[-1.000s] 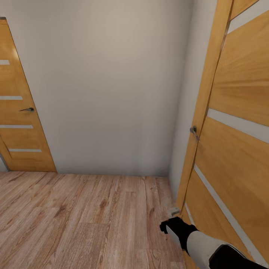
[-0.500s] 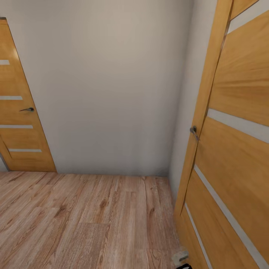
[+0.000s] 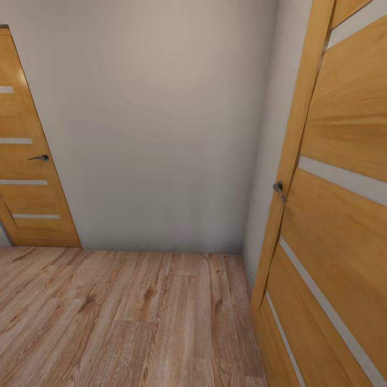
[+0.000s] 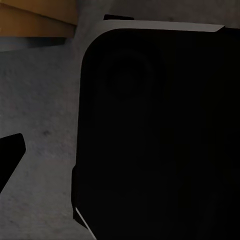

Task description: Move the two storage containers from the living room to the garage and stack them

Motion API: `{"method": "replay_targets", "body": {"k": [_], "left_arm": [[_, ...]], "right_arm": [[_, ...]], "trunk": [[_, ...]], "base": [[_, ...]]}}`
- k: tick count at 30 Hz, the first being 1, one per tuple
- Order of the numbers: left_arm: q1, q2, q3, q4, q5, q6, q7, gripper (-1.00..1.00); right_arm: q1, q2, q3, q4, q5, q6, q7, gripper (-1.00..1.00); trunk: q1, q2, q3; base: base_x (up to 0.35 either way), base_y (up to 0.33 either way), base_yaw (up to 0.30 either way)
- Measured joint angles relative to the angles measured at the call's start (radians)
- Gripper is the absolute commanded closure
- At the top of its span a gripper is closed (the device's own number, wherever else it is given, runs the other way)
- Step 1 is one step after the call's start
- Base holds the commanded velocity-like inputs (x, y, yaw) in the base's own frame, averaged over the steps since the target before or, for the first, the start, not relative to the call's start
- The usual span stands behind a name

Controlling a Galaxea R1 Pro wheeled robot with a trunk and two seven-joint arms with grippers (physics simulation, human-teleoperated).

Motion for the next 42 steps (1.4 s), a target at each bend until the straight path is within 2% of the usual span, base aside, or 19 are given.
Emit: {"method": "replay_targets", "body": {"k": [5,17,42], "left_arm": [[0.000,0.001,-0.001,0.000,0.000,0.000,0.001,-1.00],[0.000,0.001,-0.001,0.000,0.000,0.000,0.002,-1.00],[0.000,0.001,-0.001,0.000,0.000,0.000,0.001,-1.00]], "right_arm": [[0.056,-0.019,-0.001,0.001,-0.008,-0.032,0.030,-1.00],[0.126,-0.022,-0.002,0.003,-0.017,-0.036,0.057,-1.00],[0.132,-0.022,-0.001,0.007,-0.012,-0.023,0.125,-1.00]], "trunk": [[0.000,0.000,0.000],[0.000,0.000,0.000],[0.000,0.000,0.000]], "base": [[0.000,0.000,0.000],[0.000,0.000,0.000],[0.000,0.000,0.000]]}}
